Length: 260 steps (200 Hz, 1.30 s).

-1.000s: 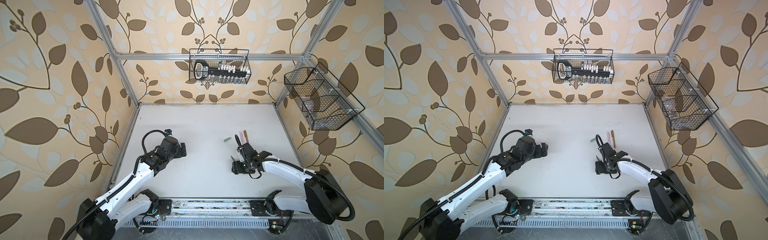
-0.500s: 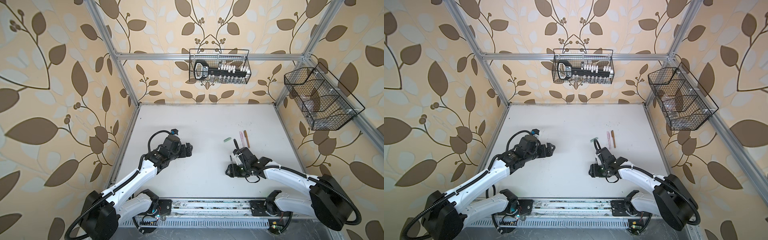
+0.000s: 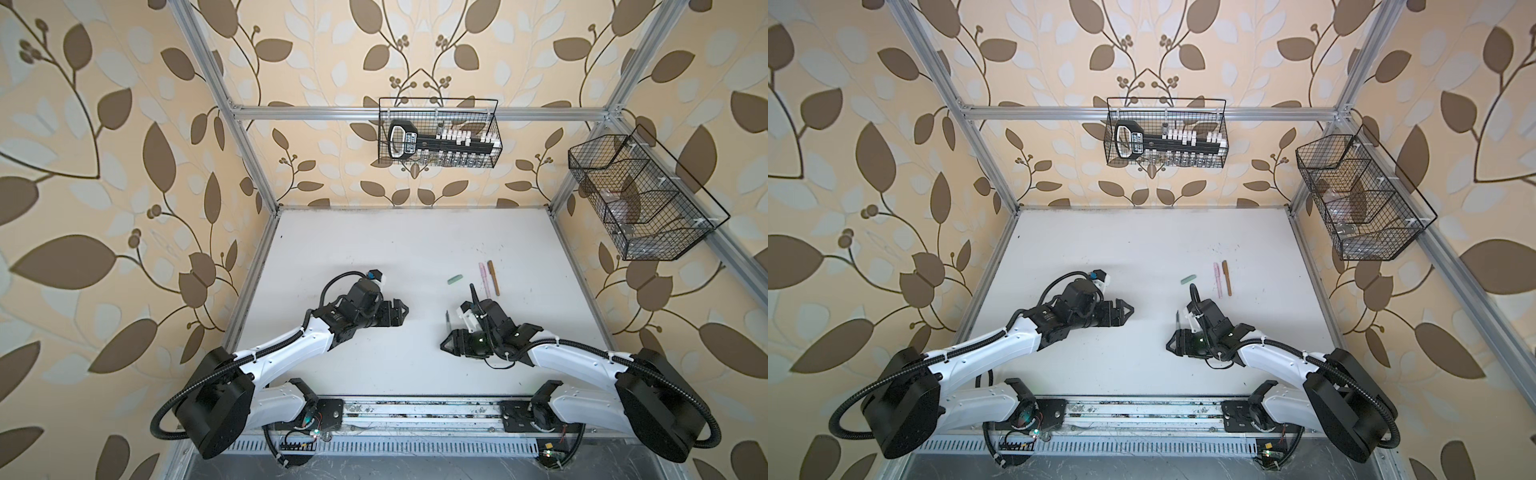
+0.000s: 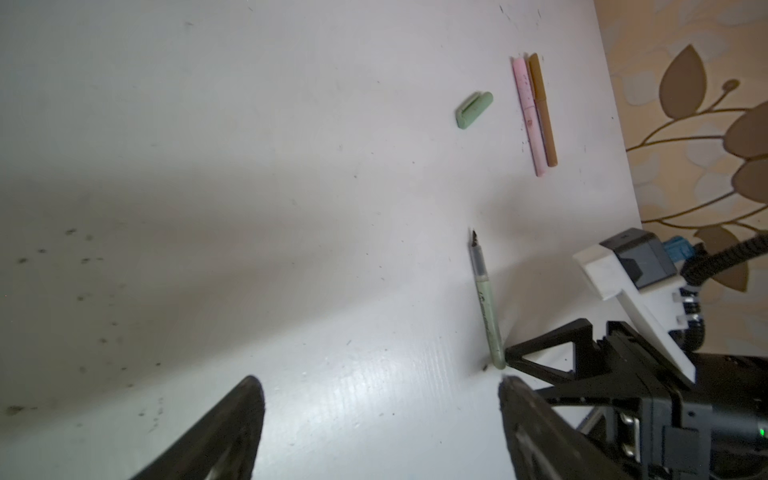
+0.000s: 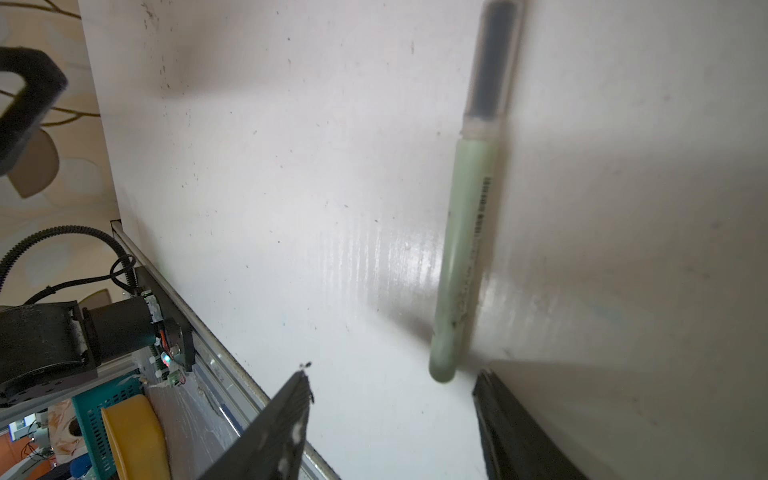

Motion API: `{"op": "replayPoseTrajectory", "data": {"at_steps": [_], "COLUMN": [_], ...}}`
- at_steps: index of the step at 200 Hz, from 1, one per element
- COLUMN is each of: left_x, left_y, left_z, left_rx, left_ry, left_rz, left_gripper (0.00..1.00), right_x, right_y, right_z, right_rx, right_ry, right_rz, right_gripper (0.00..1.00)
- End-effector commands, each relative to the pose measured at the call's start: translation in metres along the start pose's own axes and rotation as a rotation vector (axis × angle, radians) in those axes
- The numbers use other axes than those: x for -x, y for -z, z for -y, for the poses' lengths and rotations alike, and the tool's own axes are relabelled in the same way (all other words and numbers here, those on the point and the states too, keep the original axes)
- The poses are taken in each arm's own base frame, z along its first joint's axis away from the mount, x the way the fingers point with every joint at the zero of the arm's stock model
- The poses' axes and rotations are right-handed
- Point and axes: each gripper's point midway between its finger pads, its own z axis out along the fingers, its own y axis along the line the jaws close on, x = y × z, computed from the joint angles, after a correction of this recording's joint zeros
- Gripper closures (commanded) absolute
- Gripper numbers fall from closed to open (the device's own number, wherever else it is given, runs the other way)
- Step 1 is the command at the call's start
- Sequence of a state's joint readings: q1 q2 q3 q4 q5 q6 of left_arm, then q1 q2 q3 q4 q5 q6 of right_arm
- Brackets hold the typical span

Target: Insert the pens into the pen caps

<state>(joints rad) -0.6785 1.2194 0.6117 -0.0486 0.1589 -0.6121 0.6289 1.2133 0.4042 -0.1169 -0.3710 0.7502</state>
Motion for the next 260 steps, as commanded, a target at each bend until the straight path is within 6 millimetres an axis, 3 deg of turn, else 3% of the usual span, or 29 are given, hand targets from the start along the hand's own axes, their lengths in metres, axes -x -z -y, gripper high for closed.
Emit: {"op": "replayPoseTrajectory", "data": {"at_steps": [1, 38, 82, 98, 123, 174, 209, 260], "left_x": [0.000, -0.015, -0.025, -0.022, -0.032, -0.045, -0.040, -0.052], "left_y": [-0.008, -0.028, -0.046, -0.046, -0.067, -0.107, -0.125, -0.143], "left_z": [0.014, 0.030, 0.045, 0.053, 0.063, 0.073, 0.084, 0.109], "left_rx": [-0.088, -0.136, -0.097, -0.104, -0.077, -0.068, -0.070, -0.094], "left_ry": [0.060, 0.036, 0.051, 0.058, 0.015, 0.014, -0.020, -0.104], "left_rz": [0.025, -0.001, -0.035, -0.023, -0.066, -0.124, -0.137, -0.206], "left_gripper": [0.11, 0.11, 0.12, 0.12, 0.11, 0.13, 0.13, 0.17], "right_x": [-0.016, -0.016, 0.025, 0.030, 0.035, 0.039, 0.036, 0.040], "right_y": [-0.008, -0.009, 0.053, 0.067, 0.081, 0.094, 0.100, 0.108], "right_z": [0.007, -0.006, 0.003, 0.010, 0.012, 0.012, 0.013, 0.018], "right_rx": [-0.007, 0.032, 0.007, 0.002, 0.022, 0.073, 0.069, 0.087], "right_ry": [-0.032, -0.013, -0.057, -0.070, -0.078, -0.092, -0.088, -0.105], "right_rz": [-0.048, -0.044, 0.217, 0.258, 0.319, 0.361, 0.375, 0.419], "right_gripper": [0.37, 0.40, 0.41, 0.43, 0.42, 0.41, 0.39, 0.39]}}
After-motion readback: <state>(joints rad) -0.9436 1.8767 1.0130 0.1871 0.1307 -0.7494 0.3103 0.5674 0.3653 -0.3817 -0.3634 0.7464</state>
